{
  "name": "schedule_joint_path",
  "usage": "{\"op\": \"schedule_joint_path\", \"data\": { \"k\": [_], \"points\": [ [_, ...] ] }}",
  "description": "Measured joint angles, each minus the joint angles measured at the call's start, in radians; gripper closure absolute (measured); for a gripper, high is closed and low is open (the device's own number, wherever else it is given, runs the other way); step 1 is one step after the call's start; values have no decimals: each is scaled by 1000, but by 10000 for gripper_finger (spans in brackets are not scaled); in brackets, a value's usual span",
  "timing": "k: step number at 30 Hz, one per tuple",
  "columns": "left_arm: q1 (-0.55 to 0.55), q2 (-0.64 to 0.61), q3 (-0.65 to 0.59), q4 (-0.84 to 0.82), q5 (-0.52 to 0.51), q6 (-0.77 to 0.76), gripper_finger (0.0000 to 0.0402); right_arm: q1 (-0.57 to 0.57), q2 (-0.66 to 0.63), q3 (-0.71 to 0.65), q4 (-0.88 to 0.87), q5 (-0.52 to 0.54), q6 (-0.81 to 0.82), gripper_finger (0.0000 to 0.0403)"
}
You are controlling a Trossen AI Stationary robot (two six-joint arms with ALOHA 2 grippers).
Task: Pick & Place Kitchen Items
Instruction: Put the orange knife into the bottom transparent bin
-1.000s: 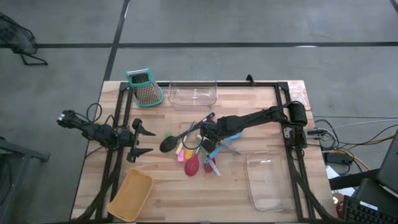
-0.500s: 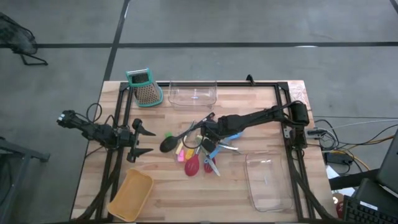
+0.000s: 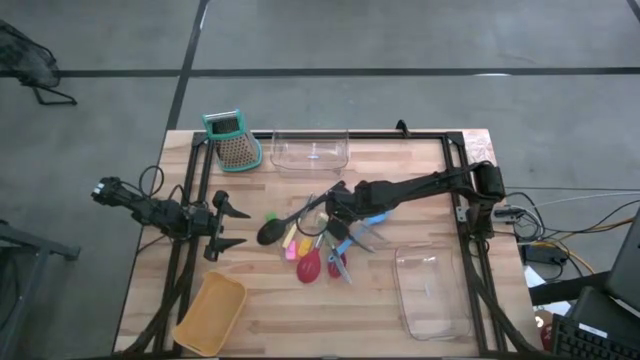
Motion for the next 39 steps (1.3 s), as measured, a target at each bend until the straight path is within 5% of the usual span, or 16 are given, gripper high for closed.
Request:
{"op": "schedule_joint_path", "data": {
  "k": [17, 39],
  "points": [
    [0, 0, 0, 0, 0, 0, 90, 44, -198, 0, -159, -18, 84, 354],
    [0, 0, 0, 0, 0, 0, 90, 243, -409, 0, -324, 64, 308, 357]
  ]
}}
